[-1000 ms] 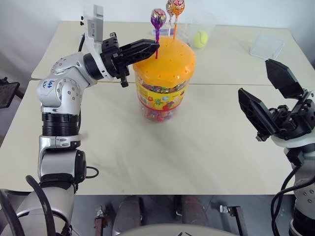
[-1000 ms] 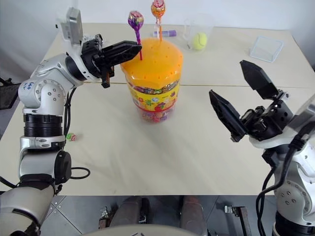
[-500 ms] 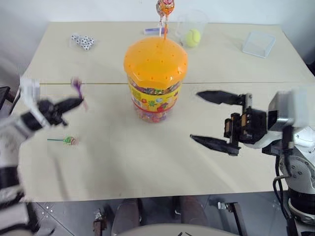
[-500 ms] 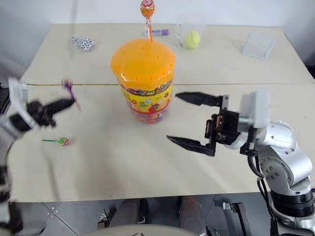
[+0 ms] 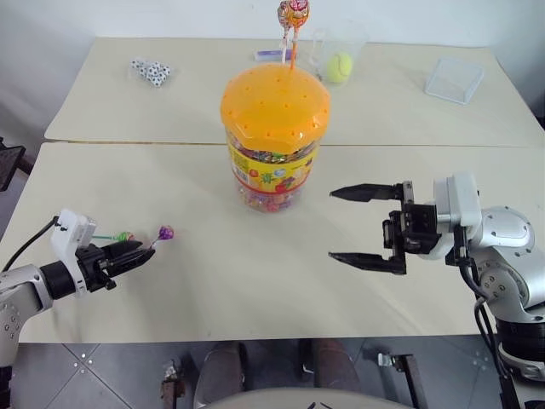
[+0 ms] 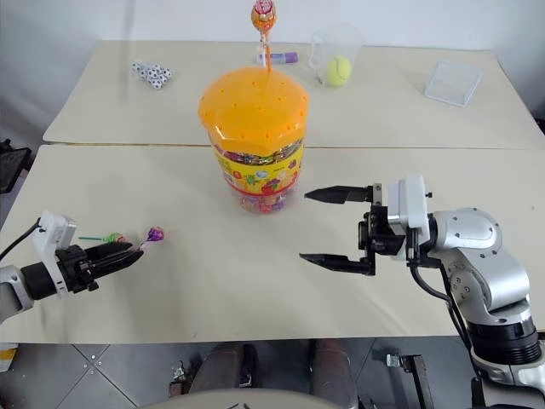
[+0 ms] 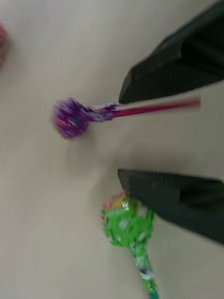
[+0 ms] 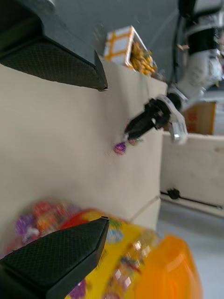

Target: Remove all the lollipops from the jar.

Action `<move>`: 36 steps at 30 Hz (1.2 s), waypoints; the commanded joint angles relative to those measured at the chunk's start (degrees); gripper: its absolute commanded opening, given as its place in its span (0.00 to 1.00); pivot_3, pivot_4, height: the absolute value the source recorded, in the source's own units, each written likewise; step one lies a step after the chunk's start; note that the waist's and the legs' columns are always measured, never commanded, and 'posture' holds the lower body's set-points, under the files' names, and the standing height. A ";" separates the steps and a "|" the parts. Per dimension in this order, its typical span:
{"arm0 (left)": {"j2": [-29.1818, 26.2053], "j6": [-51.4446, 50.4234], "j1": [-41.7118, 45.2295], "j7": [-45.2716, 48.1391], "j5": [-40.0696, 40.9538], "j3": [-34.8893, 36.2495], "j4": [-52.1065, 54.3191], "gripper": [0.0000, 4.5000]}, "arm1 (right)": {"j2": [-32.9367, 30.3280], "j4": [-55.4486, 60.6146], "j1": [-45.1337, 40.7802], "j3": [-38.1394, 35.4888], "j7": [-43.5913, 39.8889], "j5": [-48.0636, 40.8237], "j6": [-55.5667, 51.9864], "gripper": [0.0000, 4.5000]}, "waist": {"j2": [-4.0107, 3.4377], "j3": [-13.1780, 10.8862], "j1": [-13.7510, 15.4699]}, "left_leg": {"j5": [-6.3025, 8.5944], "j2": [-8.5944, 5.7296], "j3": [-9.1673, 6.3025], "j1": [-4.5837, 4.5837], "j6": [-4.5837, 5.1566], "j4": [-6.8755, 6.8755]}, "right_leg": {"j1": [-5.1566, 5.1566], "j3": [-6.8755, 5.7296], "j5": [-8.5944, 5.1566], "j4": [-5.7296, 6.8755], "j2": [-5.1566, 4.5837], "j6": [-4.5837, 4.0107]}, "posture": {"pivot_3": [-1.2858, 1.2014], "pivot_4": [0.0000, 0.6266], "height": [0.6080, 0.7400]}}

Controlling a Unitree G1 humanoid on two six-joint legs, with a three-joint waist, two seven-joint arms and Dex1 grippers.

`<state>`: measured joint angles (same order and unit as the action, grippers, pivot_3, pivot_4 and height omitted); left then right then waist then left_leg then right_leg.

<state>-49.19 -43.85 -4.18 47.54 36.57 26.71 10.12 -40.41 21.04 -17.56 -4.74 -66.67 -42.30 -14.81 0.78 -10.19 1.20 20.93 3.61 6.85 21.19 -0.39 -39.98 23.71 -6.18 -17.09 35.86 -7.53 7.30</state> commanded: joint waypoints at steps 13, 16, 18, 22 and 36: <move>9.29 5.08 26.95 6.01 23.60 6.80 -2.86 0.85 | 15.48 -16.62 -35.06 1.16 37.24 3.20 -19.21 1.00 | -0.21 0.10 -1.66 | 0.00 0.00 0.05 0.06 -0.02 0.08 | 0.14 -0.12 0.01 0.14 0.00 0.00 | 0.52 0.24 1.00; 10.68 6.45 28.27 6.50 21.96 3.79 -2.90 0.85 | 17.25 -19.32 -38.55 3.09 38.26 4.72 -22.62 1.00 | -0.20 0.09 -2.59 | -0.01 0.00 0.07 0.16 -0.03 0.07 | 0.24 -0.14 0.01 0.14 0.01 0.00 | 0.52 0.24 1.00; 11.16 7.50 29.24 6.64 21.18 2.62 -4.02 0.85 | 19.08 -21.18 -40.81 3.92 38.52 5.65 -23.45 1.00 | -0.21 0.09 -3.01 | -0.01 0.00 0.06 0.16 -0.03 0.07 | 0.24 -0.15 0.01 0.15 0.01 0.00 | 0.52 0.24 1.00; 11.58 8.89 29.95 7.01 20.67 1.82 -5.75 0.85 | 22.30 -23.36 -44.33 4.34 38.55 6.40 -24.90 1.00 | -0.22 0.09 -3.56 | -0.01 0.01 0.08 0.15 -0.04 0.08 | 0.24 -0.14 0.01 0.14 0.02 0.00 | 0.52 0.24 1.00; 13.09 12.52 30.89 7.18 20.92 1.55 -7.83 0.86 | 26.75 -26.61 -47.12 3.81 37.33 10.86 -23.05 0.19 | -0.22 0.09 -4.57 | -0.01 0.01 0.05 0.14 -0.04 0.15 | 0.24 -0.14 0.01 0.13 0.02 0.00 | 0.52 0.24 1.00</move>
<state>-36.16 -32.47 25.76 54.35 57.04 27.48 1.46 -13.76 -7.10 -62.87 -0.20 -28.60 -31.49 -38.93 0.56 -10.11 -3.37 20.92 3.62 6.90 21.33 -0.43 -39.83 23.95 -6.32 -17.08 35.99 -7.50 7.30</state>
